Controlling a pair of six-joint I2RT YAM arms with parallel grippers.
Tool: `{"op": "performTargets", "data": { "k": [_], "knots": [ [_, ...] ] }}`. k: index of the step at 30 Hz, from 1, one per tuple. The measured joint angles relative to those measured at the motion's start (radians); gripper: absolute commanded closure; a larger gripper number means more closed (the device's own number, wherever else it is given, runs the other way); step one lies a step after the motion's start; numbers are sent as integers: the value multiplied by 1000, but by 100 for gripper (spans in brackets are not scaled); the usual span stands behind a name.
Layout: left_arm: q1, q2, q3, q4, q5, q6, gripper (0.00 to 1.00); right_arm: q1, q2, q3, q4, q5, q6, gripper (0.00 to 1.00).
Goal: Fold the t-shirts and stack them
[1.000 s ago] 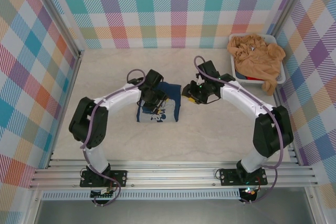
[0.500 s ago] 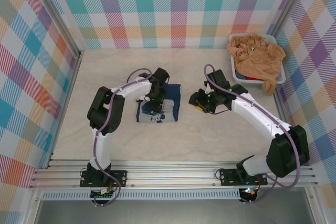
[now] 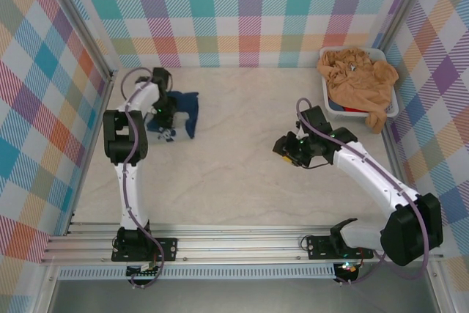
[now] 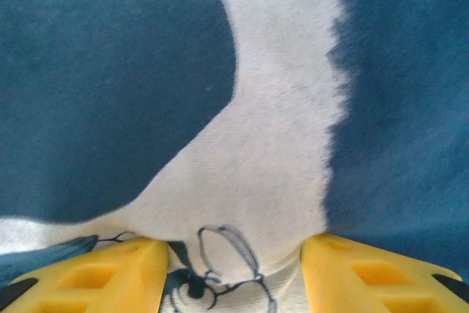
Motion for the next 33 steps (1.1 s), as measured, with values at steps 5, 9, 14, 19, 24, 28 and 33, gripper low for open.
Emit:
{"op": "performTargets", "data": {
  "k": [5,9,14,19,24,28,33],
  "knots": [
    [131,161,275,-7,-2,162,51,-12,-45,-63,-6,11,27,61],
    [191,227,391,-17,-3,198,52,-23,-83,-87,-28,19,37,61],
    [220,280,477,-1,13,225,47,-30,-119,-98,-48,27,52,60],
    [216,278,477,14,27,275,34,-35,-123,-98,-51,34,48,52],
    [193,171,313,98,27,323,31,-58,-105,-56,-58,59,-11,41],
    [167,-19,115,148,26,336,9,-75,-21,105,-69,69,-90,0],
    [93,-480,-225,329,33,424,0,-101,-13,229,-41,132,-178,0]
  ]
}}
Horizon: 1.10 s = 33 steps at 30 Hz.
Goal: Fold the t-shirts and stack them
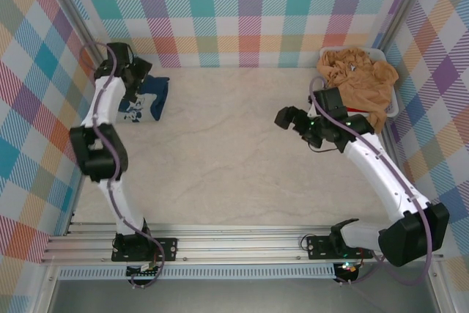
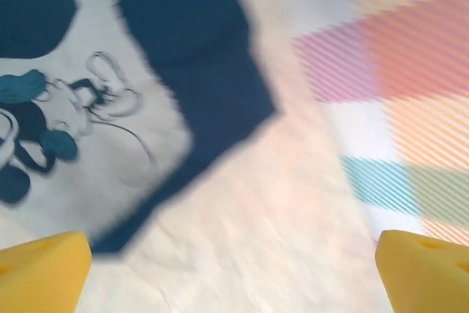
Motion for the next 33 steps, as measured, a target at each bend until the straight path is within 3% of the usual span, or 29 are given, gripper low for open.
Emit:
{"op": "performTargets", "data": {
  "k": [4,8,13,17,20,27,33],
  "knots": [
    [-90,-450,-303,145,-68,122,0,-31,-87,-2,13,158,-53,0],
    [-211,-781,-611,185,-340,230,0,-35,-187,-62,45,396,-93,0],
    [-251,-1057,-1115,244,-547,426,0,-51,-328,-445,294,576,-317,0],
    [-251,-1173,-1417,349,-539,613,0,-95,-340,-707,450,615,-473,0],
    [-248,-1153,-1527,499,-516,696,0,-170,-268,-792,593,595,-540,1],
    [-219,-661,-1463,887,-438,783,0,-264,44,-816,972,459,-610,0],
    [-185,-395,-1366,1175,-381,797,0,-293,224,-773,1277,362,-631,0]
  ]
}}
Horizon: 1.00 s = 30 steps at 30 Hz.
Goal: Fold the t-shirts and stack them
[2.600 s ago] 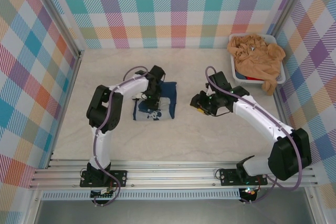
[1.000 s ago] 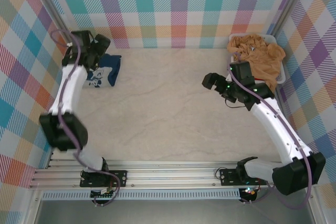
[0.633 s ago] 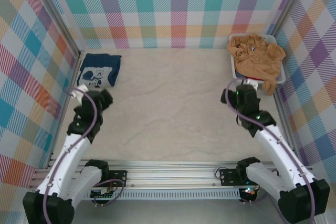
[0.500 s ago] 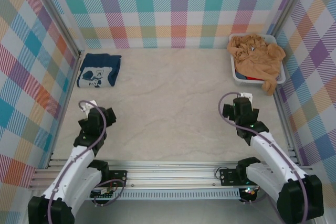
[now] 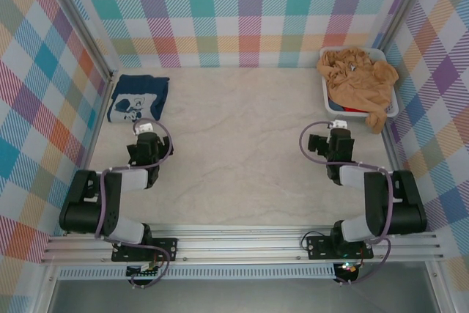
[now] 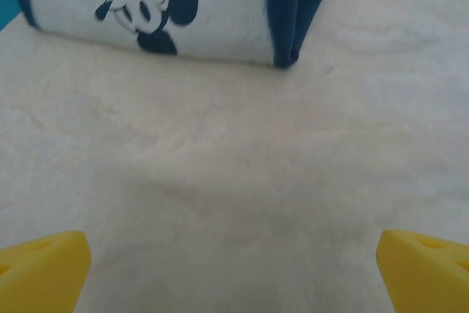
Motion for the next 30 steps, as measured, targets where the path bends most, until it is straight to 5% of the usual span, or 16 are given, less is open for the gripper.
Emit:
{"op": "performTargets", "data": {
  "k": [6,30],
  "knots": [
    [-8,65,-61,189,29,23,0,-3,72,-75,248,-58,-17,0],
    [-7,72,-37,217,44,23,0,-12,80,-58,278,-79,-24,0]
  ]
}}
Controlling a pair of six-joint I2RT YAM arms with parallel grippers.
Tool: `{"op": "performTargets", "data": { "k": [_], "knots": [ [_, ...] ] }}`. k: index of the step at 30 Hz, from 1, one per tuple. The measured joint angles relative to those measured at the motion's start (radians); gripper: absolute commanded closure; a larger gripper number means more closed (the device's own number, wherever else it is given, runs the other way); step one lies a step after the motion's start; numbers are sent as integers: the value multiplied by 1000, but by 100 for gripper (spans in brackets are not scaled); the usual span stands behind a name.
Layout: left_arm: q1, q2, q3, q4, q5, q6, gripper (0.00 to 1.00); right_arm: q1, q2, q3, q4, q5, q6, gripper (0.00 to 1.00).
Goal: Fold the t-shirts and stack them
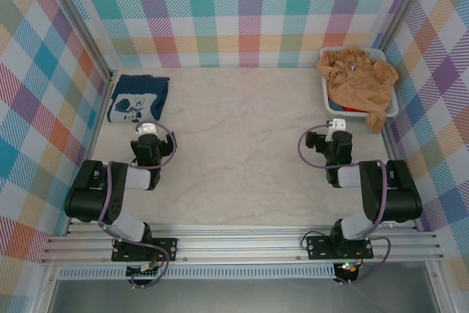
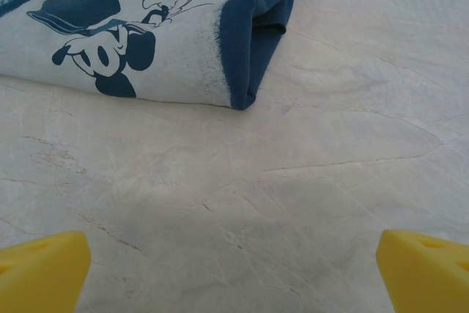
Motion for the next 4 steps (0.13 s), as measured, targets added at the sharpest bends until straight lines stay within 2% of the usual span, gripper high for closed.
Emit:
{"op": "performTargets", "data": {
  "k": [4],
  "knots": [
    [0,0,0,0,0,0,0,0,0,0,0,-2,0,0]
  ]
}}
